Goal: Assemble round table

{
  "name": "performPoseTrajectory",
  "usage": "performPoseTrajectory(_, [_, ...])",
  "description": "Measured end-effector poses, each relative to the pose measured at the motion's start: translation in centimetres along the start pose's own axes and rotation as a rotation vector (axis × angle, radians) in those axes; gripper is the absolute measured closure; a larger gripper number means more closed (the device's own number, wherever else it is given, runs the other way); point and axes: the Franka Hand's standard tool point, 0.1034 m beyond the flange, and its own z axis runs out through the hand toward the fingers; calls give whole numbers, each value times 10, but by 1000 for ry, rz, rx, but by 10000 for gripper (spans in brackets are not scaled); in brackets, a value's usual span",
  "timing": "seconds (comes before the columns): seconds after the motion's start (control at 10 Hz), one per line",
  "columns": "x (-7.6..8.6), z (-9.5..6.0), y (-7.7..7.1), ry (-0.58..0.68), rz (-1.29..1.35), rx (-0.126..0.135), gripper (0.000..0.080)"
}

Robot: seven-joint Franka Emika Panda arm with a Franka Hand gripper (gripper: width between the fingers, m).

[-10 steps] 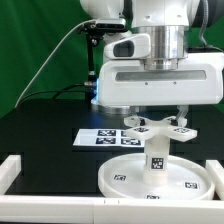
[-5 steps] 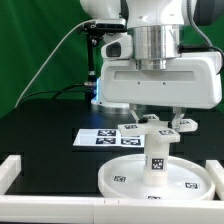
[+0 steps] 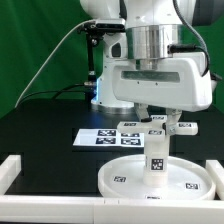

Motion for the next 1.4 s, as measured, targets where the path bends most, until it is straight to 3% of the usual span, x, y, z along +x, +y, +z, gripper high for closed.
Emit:
performPoseTrajectory(0.1, [-1, 0, 0, 0, -6, 0, 357])
performPoseTrajectory(0.2, [-1, -5, -3, 1, -56, 6, 208])
performPoseTrajectory(0.4, [1, -18, -8, 13, -233, 28, 163])
performPoseTrajectory(0.7, [5, -19, -7, 17, -567, 29, 152])
performPoseTrajectory(0.9, [-4, -19, -12, 23, -774, 18, 151])
performPoseTrajectory(1.2, [-3, -18, -11, 25, -990, 13, 151])
performPoseTrajectory(1.4, [-2, -22, -13, 1, -1393, -19, 151])
